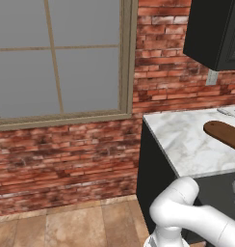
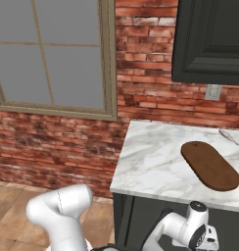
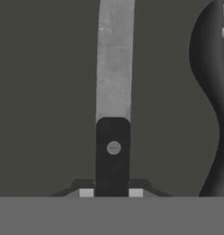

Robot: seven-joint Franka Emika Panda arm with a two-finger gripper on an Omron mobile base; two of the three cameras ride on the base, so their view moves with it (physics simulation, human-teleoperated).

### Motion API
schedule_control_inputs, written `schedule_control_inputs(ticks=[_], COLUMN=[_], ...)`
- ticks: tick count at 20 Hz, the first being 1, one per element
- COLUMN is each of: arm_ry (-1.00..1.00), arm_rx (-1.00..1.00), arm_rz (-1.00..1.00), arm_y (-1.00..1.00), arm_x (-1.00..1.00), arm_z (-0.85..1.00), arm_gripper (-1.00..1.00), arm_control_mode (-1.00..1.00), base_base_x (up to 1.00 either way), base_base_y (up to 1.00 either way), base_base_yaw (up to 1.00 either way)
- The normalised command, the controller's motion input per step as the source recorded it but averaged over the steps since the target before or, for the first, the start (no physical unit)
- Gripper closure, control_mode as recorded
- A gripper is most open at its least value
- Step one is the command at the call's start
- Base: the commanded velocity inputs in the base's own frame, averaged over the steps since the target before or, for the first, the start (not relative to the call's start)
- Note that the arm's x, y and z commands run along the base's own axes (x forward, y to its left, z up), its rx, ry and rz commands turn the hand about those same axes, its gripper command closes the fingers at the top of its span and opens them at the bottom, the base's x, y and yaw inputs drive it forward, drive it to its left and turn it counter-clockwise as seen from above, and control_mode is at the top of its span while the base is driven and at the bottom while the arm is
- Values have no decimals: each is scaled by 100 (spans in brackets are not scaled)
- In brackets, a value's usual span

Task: Open the drawer on the right and place the cutting tools on the cutting board.

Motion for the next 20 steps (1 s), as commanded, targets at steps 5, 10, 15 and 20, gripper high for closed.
schedule_control_inputs(ticks=[5, 10, 15, 20], arm_ry=[0, 0, 0, 0], arm_rx=[0, 0, 0, 0], arm_rz=[2, 2, 0, 0], arm_y=[0, 0, 0, 0], arm_x=[-6, -1, -11, -17], arm_z=[18, 38, 48, 56], arm_gripper=[100, 100, 100, 100], arm_control_mode=[-100, -100, -100, -100], base_base_x=[0, 0, 0, 0], base_base_y=[0, 0, 0, 0], base_base_yaw=[0, 0, 0, 0])
